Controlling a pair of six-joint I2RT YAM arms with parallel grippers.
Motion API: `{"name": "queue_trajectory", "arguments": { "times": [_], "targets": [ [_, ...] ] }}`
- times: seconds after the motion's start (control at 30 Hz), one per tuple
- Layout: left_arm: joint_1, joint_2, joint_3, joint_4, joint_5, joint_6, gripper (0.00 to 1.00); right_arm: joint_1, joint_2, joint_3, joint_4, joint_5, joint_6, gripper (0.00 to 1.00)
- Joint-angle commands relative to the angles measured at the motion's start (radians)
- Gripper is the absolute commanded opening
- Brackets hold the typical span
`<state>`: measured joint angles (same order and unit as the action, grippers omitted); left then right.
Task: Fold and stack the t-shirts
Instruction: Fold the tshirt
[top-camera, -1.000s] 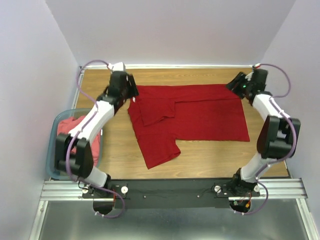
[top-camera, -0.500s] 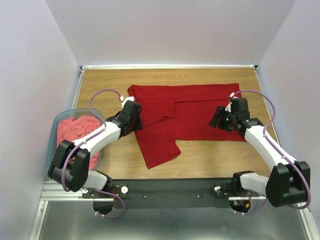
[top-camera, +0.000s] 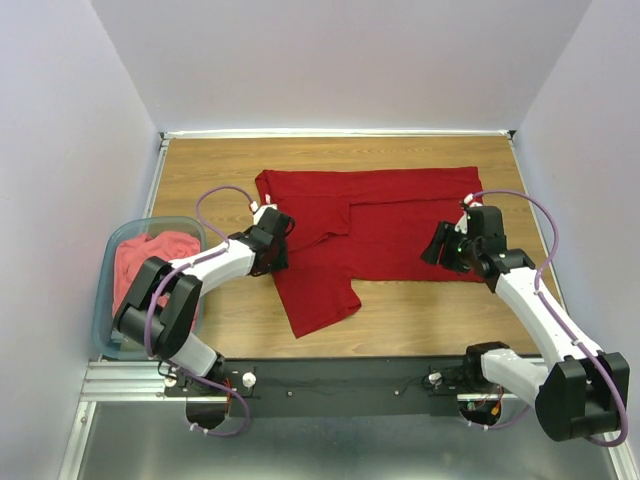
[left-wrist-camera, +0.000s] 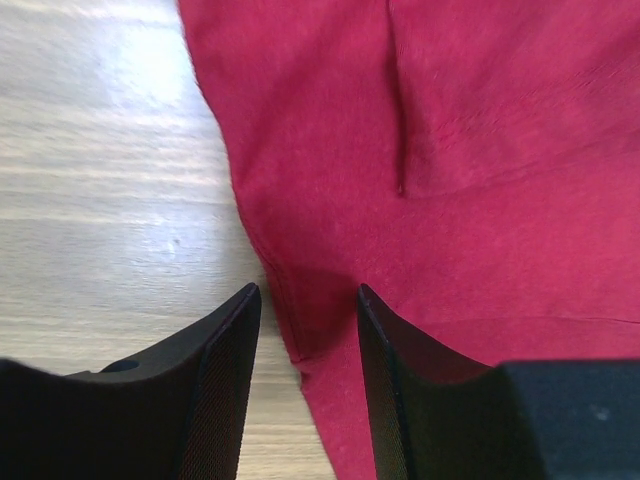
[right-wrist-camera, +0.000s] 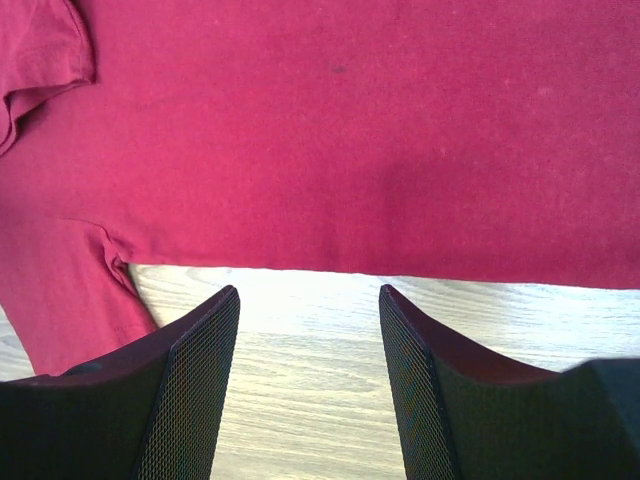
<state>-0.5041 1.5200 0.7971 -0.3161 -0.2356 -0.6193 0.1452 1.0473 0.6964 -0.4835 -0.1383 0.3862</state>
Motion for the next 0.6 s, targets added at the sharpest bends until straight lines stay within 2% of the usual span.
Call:
{"name": "queue_trajectory", "arguments": {
  "times": [0.0, 0.17, 0.37, 0.57],
  "targets": [
    [-0.019, 0.032, 0.001, -0.009, -0.044, -0.026, 0.51, 0.007, -0.001, 0.012, -0.027, 0.031, -0.018, 0.65],
    [-0.03, 0.032, -0.004, -0.041, -0.07, -0.034, 0.48, 0.007, -0.004, 0.012, -0.027, 0.066, -0.017, 0.66],
    [-0.031, 0.008, -0.009, -0.078, -0.103, -0.031, 0.38, 0.005, 0.0, 0.014, -0.026, 0.121, 0.002, 0.66],
    [-0.033, -0.038, -0.032, -0.072, -0.107, -0.02, 0.38, 0.007, 0.037, 0.032, -0.027, 0.189, 0.023, 0.66]
  ]
}}
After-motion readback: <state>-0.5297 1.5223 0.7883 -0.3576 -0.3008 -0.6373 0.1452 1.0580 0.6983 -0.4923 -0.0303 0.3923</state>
